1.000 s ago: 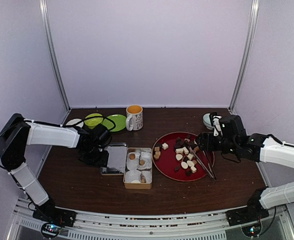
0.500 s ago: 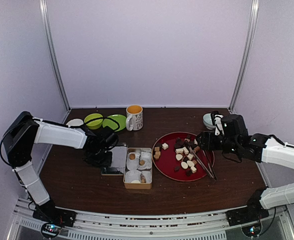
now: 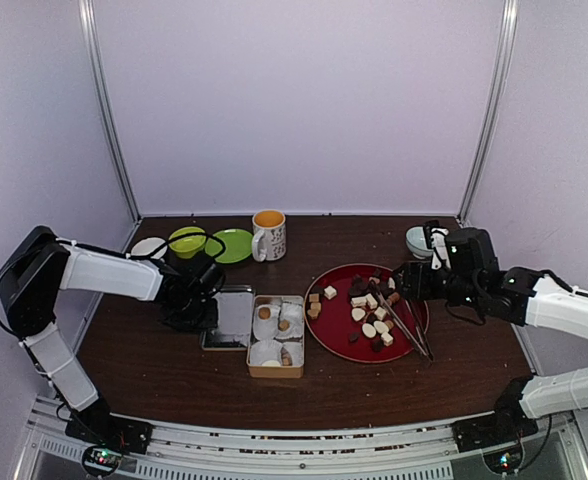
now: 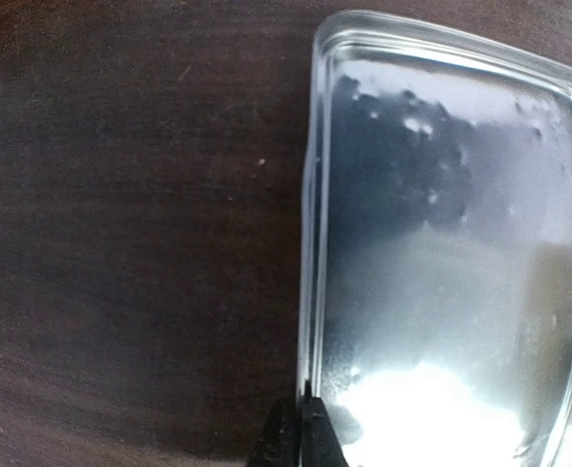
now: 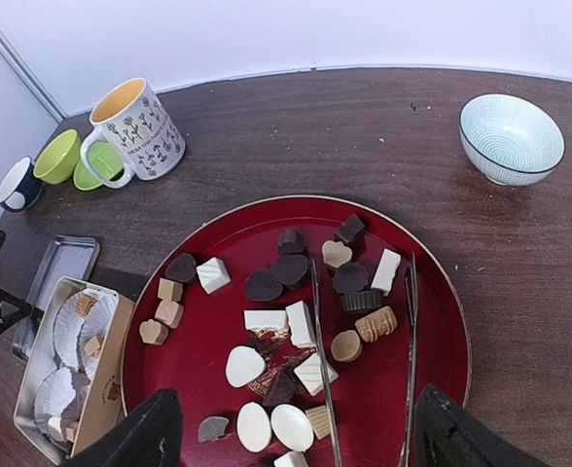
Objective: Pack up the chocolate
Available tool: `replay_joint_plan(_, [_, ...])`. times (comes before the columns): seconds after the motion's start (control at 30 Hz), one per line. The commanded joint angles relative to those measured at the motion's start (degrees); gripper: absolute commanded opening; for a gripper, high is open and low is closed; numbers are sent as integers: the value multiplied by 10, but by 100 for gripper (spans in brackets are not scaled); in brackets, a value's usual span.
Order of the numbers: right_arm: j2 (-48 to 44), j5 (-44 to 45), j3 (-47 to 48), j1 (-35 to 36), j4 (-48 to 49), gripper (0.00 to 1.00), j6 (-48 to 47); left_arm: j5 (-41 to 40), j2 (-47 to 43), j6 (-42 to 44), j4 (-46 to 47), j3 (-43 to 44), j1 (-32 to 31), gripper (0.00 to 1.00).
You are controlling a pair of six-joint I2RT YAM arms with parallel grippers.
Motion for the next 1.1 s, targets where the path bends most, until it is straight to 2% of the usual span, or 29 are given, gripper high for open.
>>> replay_joint_plan(0.0, [-13,-8,-8,-2,2,82,6,27,20,-4,-8,-36,16,0])
replay_joint_plan(0.17, [-12,-33,-4,-2,1,82,7,-11,-12,-4,-32,-36,20,0])
replay_joint_plan(0.37, [-5,-122,5,-1,21,82,14,-99,-163,-5,-77,-45,20,0])
replay_joint_plan(0.53, [6,-211,10,10,66,80,-1,-89,-283,29,-72,-53,20,0])
replay_joint_plan(0.67, [11,-209,29,53,65,79,-47,-56,-399,72,-38,-78,20,0])
replay_joint_plan(0.83, [12,-176,57,121,74,80,-101,76,-519,127,77,-137,20,0])
replay_joint_plan(0.93, [14,-95,67,181,94,83,-170,132,-536,135,83,-122,20,0])
replay_joint_plan(1.07, [15,-30,81,246,103,88,-310,175,-520,169,25,-57,20,0])
